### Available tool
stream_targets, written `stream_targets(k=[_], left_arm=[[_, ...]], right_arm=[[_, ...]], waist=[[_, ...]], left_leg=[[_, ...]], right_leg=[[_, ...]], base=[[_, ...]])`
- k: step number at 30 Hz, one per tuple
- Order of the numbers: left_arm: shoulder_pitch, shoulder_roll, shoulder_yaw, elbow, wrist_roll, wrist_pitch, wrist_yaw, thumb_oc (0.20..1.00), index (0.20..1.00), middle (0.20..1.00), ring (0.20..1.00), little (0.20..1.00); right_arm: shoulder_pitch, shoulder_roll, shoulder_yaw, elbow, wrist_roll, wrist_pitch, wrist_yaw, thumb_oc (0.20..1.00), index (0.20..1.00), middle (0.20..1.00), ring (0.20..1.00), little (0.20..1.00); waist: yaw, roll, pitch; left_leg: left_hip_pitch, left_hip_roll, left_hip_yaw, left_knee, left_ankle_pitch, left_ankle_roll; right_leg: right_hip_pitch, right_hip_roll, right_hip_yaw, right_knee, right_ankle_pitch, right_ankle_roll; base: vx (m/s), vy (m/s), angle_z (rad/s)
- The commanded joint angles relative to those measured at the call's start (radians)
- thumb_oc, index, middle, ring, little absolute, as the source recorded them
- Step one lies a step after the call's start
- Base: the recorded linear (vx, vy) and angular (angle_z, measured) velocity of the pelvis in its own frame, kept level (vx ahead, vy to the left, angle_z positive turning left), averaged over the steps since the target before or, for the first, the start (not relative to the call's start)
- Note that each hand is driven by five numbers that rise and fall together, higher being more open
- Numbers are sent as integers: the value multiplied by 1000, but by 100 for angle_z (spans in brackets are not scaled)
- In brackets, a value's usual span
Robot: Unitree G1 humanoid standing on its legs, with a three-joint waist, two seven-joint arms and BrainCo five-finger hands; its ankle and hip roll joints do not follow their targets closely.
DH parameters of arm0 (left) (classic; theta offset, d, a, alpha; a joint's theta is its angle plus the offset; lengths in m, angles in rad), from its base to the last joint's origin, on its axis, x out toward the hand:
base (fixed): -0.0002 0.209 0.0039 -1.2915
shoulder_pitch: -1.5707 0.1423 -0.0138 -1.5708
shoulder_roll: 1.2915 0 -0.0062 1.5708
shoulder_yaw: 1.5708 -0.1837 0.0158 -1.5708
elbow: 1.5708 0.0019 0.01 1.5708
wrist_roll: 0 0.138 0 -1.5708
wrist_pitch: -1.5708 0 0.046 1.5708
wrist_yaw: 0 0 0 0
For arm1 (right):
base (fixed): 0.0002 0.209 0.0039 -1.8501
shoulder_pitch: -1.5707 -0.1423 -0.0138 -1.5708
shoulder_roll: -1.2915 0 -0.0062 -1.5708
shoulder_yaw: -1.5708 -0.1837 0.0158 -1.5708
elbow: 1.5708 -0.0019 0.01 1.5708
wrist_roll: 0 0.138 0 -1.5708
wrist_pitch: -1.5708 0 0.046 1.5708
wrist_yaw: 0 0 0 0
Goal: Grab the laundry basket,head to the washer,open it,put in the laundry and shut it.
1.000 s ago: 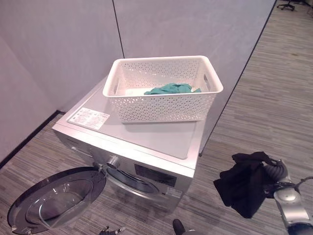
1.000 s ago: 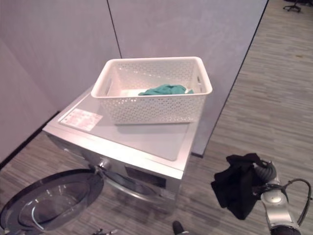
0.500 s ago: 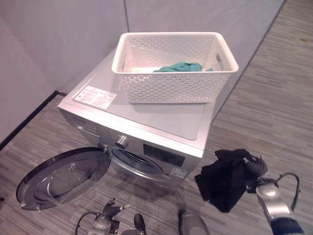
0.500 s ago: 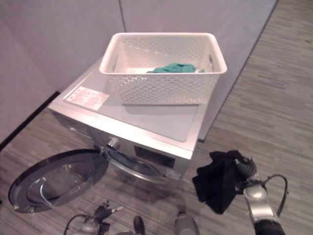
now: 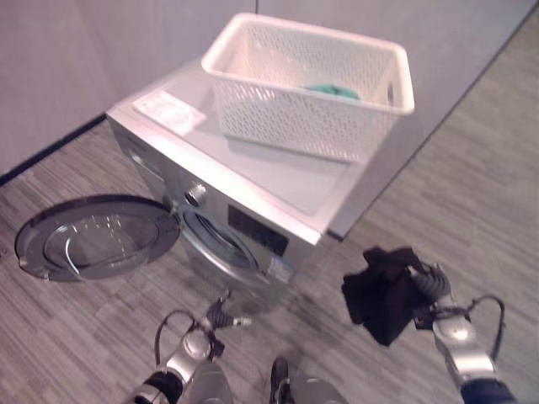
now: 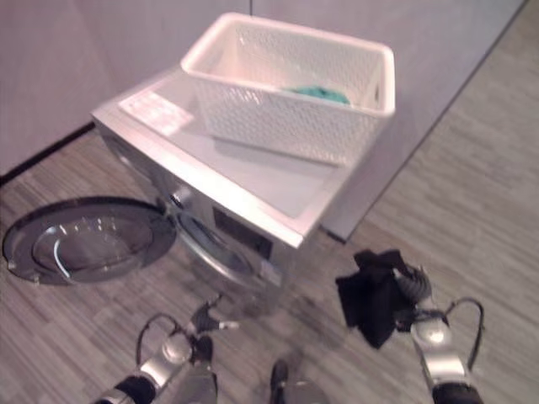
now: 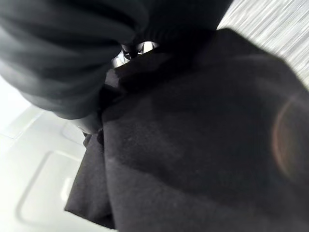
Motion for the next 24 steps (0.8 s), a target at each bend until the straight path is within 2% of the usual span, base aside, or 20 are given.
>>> stream_targets(k=[1, 2, 5, 6, 8, 9, 14, 17, 21, 24], left_arm=[[-8, 85, 37, -175, 94, -104, 28, 1000, 1000, 1000, 1000, 1000], [-5, 109, 32, -225, 116, -115, 22, 1000, 1000, 1000, 1000, 1000], [-9, 159, -8, -325, 208, -166, 30, 1000, 1000, 1000, 1000, 1000], [-6, 159, -9, -326, 209, -166, 31, 1000, 1000, 1000, 1000, 1000], [-17, 206, -58, -414, 247, -201, 6, 1000, 1000, 1000, 1000, 1000], [-15, 207, -58, -416, 245, -200, 3, 1000, 1000, 1000, 1000, 1000], [-44, 221, -136, -489, 152, -231, -91, 1000, 1000, 1000, 1000, 1000], [-61, 213, -187, -520, 39, -236, -150, 1000, 1000, 1000, 1000, 1000], [-49, 202, -228, -533, -84, -216, -212, 1000, 1000, 1000, 1000, 1000], [-48, 172, -254, -482, -100, -202, -236, 1000, 1000, 1000, 1000, 1000]], right_arm=[[-27, -26, -15, -86, 82, -112, 13, 200, 200, 200, 200, 200], [-11, -23, -21, -98, 85, -118, 17, 200, 200, 200, 200, 200], [37, -27, -32, -156, 100, -137, 37, 200, 200, 200, 200, 200], [42, -27, -34, -160, 101, -135, 38, 200, 200, 200, 200, 200], [71, -48, -26, -217, 132, -146, 69, 200, 200, 200, 200, 200], [74, -48, -27, -219, 132, -144, 70, 200, 200, 200, 200, 200], [82, -73, -10, -274, 157, -134, 95, 200, 200, 200, 200, 200], [91, -88, -5, -315, 179, -132, 109, 200, 200, 200, 200, 200], [106, -114, 2, -401, 210, -135, 140, 200, 200, 200, 200, 200], [130, -141, 3, -480, 239, -137, 178, 200, 200, 200, 200, 200]], waist=[[-16, -19, 10], [-22, -4, 5], [-52, 35, -13], [-49, 36, -14], [-71, 62, -40], [-68, 62, -41], [-97, 86, -71], [-113, 95, -82], [-135, 100, -90], [-150, 101, -95]], left_leg=[[67, 35, -79, 16, -260, 103], [73, 54, -90, -7, -227, 98], [128, 77, -15, -88, -225, 90], [134, 79, -12, -94, -223, 90], [182, 66, 32, -132, -240, 78], [185, 66, 36, -134, -240, 78], [247, 53, 96, -167, -259, 82], [276, 48, 125, -178, -267, 85], [299, 50, 156, -174, -284, 89], [309, 53, 173, -168, -291, 91]], right_leg=[[110, -9, 87, -90, -105, 139], [114, 1, 91, -99, -102, 139], [122, 10, 90, -94, -113, 139], [123, 11, 92, -94, -113, 139], [118, 4, 122, -97, -91, 149], [119, 5, 125, -98, -90, 150], [124, -10, 166, -108, -63, 169], [124, -14, 193, -116, -50, 177], [118, -11, 234, -119, -38, 183], [117, -10, 252, -117, -38, 185]], base=[[30, 66, -19], [54, 79, -25], [45, 113, 20], [36, 148, 17], [38, 170, -17], [43, 118, -51], [46, 101, -47], [23, 70, -34], [10, 43, -24], [-1, 25, -40]])
